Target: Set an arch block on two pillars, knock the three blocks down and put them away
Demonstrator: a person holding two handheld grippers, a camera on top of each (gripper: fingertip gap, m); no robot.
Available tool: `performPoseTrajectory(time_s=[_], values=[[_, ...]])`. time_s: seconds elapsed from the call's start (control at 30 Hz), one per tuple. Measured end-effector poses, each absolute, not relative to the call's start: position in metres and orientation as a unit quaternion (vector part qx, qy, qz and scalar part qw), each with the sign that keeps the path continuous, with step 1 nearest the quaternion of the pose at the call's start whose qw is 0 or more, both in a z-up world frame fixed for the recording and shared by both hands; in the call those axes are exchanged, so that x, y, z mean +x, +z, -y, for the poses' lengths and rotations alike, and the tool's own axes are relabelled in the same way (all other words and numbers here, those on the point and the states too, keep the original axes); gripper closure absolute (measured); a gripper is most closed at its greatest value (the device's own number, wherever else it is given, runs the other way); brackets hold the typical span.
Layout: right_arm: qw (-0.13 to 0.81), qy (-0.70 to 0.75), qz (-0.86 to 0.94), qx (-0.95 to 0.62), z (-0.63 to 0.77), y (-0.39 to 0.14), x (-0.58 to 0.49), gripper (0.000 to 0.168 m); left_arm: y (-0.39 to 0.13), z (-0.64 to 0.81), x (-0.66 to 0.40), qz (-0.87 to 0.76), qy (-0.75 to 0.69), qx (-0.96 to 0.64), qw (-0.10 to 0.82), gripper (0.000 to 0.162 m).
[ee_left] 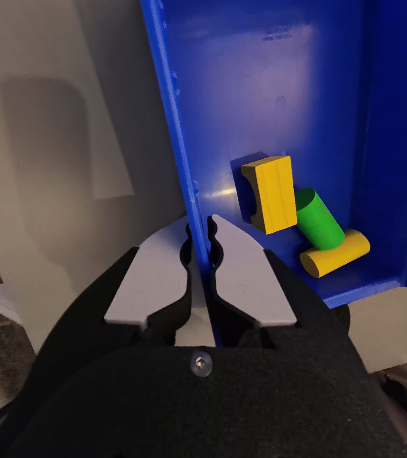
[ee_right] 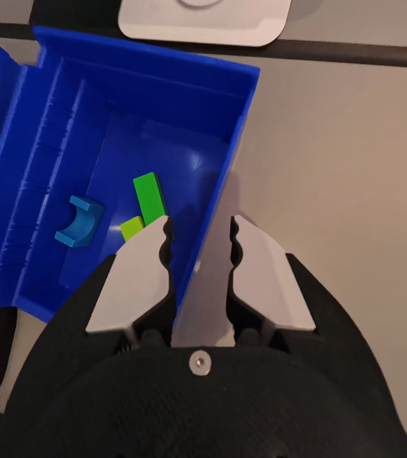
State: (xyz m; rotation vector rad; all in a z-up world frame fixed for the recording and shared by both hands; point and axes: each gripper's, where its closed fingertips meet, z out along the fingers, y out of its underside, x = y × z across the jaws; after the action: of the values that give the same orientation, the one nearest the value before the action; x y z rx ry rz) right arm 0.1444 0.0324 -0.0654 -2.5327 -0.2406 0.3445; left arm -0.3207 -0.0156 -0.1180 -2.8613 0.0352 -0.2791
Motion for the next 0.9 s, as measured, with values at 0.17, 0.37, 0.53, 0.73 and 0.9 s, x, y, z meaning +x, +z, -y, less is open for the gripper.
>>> performPoseTrajectory(time_s=[0.17, 0.37, 0.53, 0.73, 0.9], values=[[0.129, 0.112, 0.123, -0.978, -0.021, -0.115, 0.135, 0.123, -0.119, 0.007, -0.312, -0.067, -0.056, -0.987, 0.137, 0.154], [0.071, 0.112, 0.141, -0.981, -0.016, -0.135, 0.135, 0.148, -0.119, 0.002, -0.293, -0.095, -0.065, -0.984, 0.134, 0.154], [0.066, 0.089, 0.154, -0.982, -0.025, -0.137, 0.158, 0.159, -0.120, -0.003, -0.279, -0.116, -0.071, -0.981, 0.136, 0.153], [0.042, 0.084, 0.162, -0.982, -0.029, -0.138, 0.191, 0.161, -0.120, -0.004, -0.278, -0.116, -0.052, -0.984, 0.126, 0.154], [0.018, 0.075, 0.155, -0.985, -0.034, -0.139, 0.234, 0.161, -0.120, -0.004, -0.277, -0.112, -0.058, -0.984, 0.127, 0.154]])
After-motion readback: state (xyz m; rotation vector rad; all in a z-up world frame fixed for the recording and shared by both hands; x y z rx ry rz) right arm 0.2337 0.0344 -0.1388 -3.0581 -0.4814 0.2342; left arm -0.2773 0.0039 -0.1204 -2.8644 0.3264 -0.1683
